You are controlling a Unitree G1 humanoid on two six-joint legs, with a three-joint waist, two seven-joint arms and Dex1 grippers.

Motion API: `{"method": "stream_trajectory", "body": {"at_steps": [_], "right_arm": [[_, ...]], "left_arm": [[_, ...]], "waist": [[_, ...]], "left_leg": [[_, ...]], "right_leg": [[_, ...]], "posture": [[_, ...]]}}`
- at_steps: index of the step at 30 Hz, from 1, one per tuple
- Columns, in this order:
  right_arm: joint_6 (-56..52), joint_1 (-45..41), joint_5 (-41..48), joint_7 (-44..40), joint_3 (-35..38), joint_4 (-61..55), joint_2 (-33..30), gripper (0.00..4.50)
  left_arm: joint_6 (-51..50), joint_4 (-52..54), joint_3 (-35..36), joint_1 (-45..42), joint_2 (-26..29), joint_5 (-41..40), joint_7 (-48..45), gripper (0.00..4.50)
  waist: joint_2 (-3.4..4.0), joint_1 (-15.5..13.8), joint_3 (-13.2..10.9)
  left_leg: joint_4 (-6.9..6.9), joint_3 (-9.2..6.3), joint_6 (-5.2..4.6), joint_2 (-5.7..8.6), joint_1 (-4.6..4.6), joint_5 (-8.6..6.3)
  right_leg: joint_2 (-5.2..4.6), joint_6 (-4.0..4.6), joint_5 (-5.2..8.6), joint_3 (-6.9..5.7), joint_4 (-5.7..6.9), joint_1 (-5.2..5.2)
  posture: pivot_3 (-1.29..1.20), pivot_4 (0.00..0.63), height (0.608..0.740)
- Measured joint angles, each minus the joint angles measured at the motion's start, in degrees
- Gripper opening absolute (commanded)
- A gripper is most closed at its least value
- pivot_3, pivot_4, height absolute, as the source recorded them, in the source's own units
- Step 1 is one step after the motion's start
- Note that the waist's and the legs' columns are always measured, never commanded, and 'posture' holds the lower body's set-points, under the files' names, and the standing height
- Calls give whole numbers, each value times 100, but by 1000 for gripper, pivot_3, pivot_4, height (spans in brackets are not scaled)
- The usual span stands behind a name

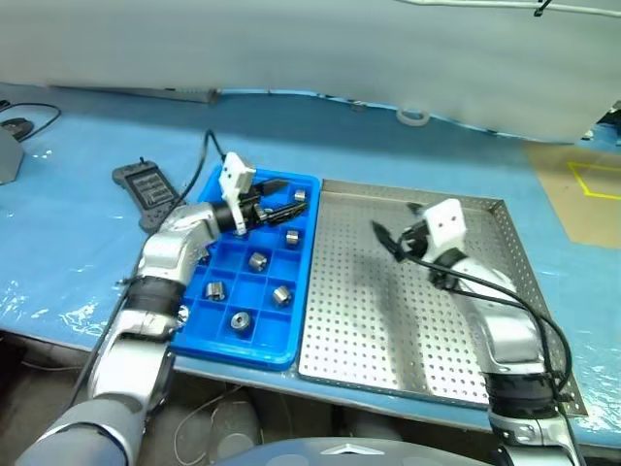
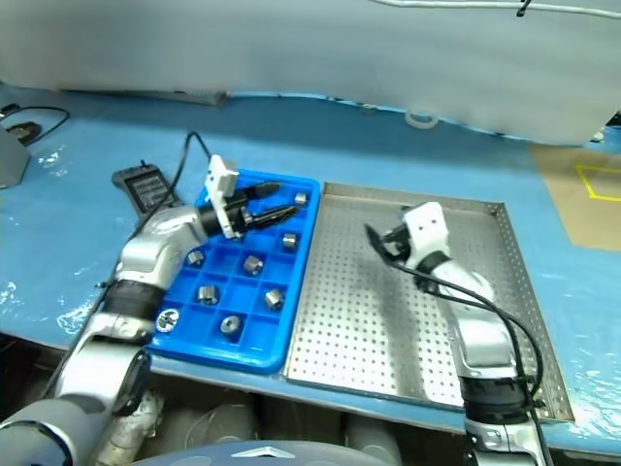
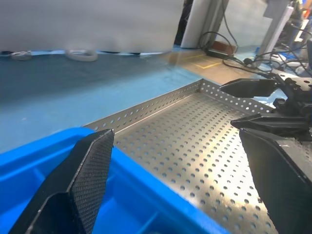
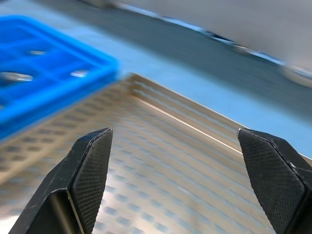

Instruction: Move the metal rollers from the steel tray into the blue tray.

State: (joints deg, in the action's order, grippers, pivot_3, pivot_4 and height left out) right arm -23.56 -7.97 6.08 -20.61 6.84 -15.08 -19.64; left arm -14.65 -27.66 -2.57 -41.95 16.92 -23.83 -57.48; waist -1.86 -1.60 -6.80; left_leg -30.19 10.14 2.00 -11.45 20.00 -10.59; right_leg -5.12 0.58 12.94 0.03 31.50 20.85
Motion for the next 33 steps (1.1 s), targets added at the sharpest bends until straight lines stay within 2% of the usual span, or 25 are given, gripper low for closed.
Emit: {"method": "stream_trajectory", "body": {"at_steps": [4,9,17,24,33], "right_arm": [[-98,182,-44,476,284,-113,105,4313],[-158,59,-103,562,82,-115,109,4313],[-147,-284,-75,399,-43,61,10,4313],[-201,-333,274,319,297,164,-126,4313],[-177,-385,255,357,208,346,-108,4313]], "left_arm": [[350,-598,-18,-262,-299,186,-129,4341],[455,-532,-18,-199,-401,281,-145,4341],[133,291,83,345,-330,251,94,4341],[-97,967,163,722,-176,186,285,4341],[-655,1844,2,914,-445,164,833,4341]], "waist": [[0,186,0],[11,289,-3],[21,142,-9],[29,55,-14],[40,43,-22]], "left_leg": [[-3,1,-14,9,3,-8],[0,3,-14,-5,-2,-8],[-4,14,-35,-4,7,-20],[-2,14,-40,-4,7,-24],[-2,13,-36,-4,8,-22]], "right_leg": [[0,-3,-3,2,-2,4],[4,0,-1,0,-2,7],[-11,7,1,2,-20,-7],[-13,6,1,0,-23,-5],[-13,5,1,1,-25,-3]], "posture": [[-304,150,740],[-275,150,740],[-179,150,740],[-144,150,740],[-122,150,740]]}}
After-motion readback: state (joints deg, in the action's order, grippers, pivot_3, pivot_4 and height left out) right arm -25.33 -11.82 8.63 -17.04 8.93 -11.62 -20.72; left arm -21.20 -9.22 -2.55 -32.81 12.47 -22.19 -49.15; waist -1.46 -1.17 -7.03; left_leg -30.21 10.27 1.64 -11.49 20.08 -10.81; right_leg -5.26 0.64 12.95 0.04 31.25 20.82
